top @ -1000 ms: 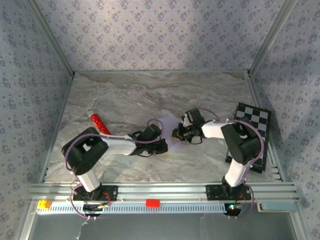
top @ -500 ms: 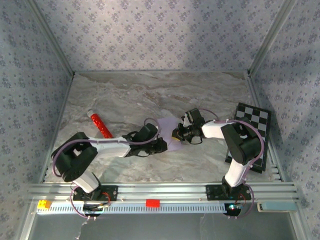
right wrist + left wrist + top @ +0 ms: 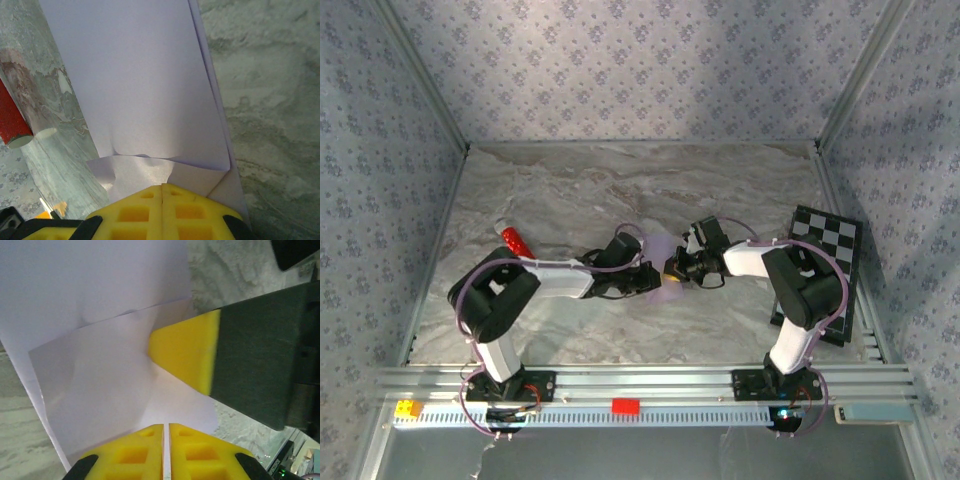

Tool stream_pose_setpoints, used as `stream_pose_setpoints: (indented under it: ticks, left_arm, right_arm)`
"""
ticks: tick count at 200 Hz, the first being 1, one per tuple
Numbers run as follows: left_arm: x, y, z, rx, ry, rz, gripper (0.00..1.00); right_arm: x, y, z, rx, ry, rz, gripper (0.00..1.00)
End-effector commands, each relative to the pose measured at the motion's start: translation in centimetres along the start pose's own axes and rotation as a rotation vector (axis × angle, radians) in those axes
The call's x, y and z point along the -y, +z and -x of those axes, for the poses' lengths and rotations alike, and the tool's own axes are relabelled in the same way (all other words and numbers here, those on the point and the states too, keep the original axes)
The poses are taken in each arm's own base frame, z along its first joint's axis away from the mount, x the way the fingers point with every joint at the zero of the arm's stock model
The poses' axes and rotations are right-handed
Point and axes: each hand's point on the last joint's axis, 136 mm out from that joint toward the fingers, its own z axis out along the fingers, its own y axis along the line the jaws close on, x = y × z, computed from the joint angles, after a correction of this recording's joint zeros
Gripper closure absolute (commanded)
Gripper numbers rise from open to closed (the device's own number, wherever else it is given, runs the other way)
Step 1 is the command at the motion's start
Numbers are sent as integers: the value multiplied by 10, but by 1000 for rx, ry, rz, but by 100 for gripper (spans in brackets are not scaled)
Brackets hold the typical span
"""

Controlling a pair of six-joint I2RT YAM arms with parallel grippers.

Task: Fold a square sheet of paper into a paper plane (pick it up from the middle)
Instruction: Fold the triangle a second time at the center of the table.

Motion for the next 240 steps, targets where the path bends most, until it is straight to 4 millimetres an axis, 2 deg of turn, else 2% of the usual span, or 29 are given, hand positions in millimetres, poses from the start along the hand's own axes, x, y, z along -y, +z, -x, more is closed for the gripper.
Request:
stream_pose_setpoints:
  ticks: [1, 21, 60, 87, 116, 131, 141, 167, 193, 240]
  left_arm:
    - [-13, 7, -10, -37, 2, 29, 91]
    - [-34, 12, -28, -81, 0, 109, 95]
    - [-64, 14, -54, -119, 2, 217, 98]
    - [-70, 11, -54, -108, 11, 245, 99]
    - [-65, 10, -50, -106, 34, 250, 99]
    - [-64, 11, -48, -104, 33, 253, 99]
    - [-63, 11, -48, -105, 29, 252, 99]
    - [-64, 12, -48, -101, 20, 252, 99]
    - [-70, 10, -51, -107, 17, 271, 100]
    - [-76, 9, -54, -115, 22, 294, 100]
  right_arm:
    - [45, 1, -13, -20, 79, -154, 100]
    - [38, -1, -10, -15, 70, -133, 100]
    - [6, -16, 3, 23, -8, -73, 100]
    - [-21, -26, 3, 24, -82, -11, 100]
    - [-31, -20, -9, -15, -118, 24, 100]
    - [-25, -11, -20, -51, -124, 11, 100]
    - [-11, -7, -25, -66, -111, -36, 100]
    - [19, -2, -22, -57, -41, -94, 100]
    - [37, -7, -8, -14, 2, -105, 100]
    - [40, -24, 30, 68, 55, -43, 100]
